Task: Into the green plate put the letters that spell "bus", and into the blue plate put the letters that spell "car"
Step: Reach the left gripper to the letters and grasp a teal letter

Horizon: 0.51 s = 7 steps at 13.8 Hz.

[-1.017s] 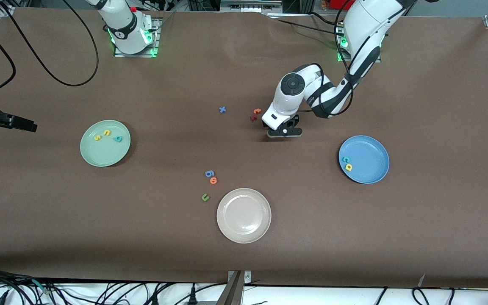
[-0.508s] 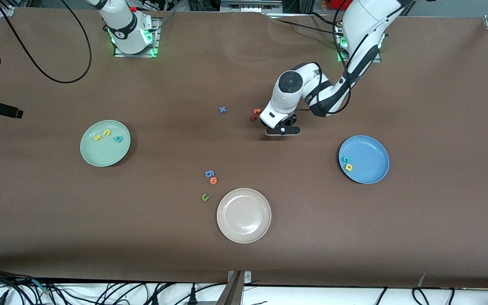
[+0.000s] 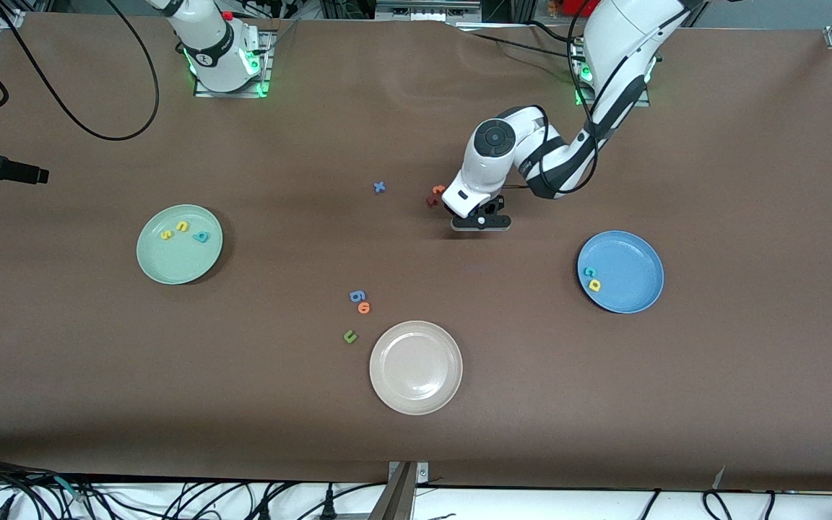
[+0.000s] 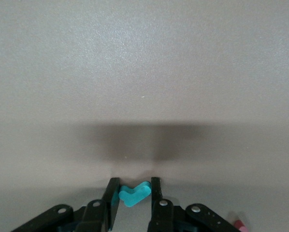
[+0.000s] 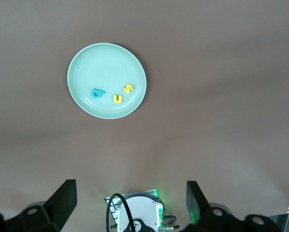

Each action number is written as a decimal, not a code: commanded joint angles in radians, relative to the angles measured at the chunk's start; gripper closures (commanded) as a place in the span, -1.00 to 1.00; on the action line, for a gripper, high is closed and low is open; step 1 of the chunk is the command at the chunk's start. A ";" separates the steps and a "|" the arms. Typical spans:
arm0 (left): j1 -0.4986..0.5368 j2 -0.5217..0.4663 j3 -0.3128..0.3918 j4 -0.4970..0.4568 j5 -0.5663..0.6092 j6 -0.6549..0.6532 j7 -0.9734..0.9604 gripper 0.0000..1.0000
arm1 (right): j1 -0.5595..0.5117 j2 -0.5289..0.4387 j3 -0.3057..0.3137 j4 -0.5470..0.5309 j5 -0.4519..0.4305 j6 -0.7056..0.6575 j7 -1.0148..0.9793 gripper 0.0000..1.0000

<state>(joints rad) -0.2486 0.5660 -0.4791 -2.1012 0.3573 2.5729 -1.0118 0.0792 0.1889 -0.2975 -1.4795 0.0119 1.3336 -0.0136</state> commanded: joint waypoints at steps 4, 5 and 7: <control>0.125 -0.092 0.008 0.029 0.049 -0.157 0.267 0.61 | -0.004 -0.102 -0.077 -0.004 0.109 -0.001 -0.042 -0.99; 0.176 -0.106 0.007 0.036 0.049 -0.174 0.351 0.61 | -0.003 -0.105 -0.069 -0.005 0.112 0.025 -0.042 -1.00; 0.263 -0.121 0.008 0.041 0.049 -0.186 0.511 0.61 | -0.001 -0.103 -0.065 -0.005 0.109 0.033 -0.040 -0.99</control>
<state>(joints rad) -0.0632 0.4821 -0.4623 -2.0527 0.3783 2.4155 -0.6321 0.0780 0.0873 -0.3677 -1.4767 0.1023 1.3466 -0.0432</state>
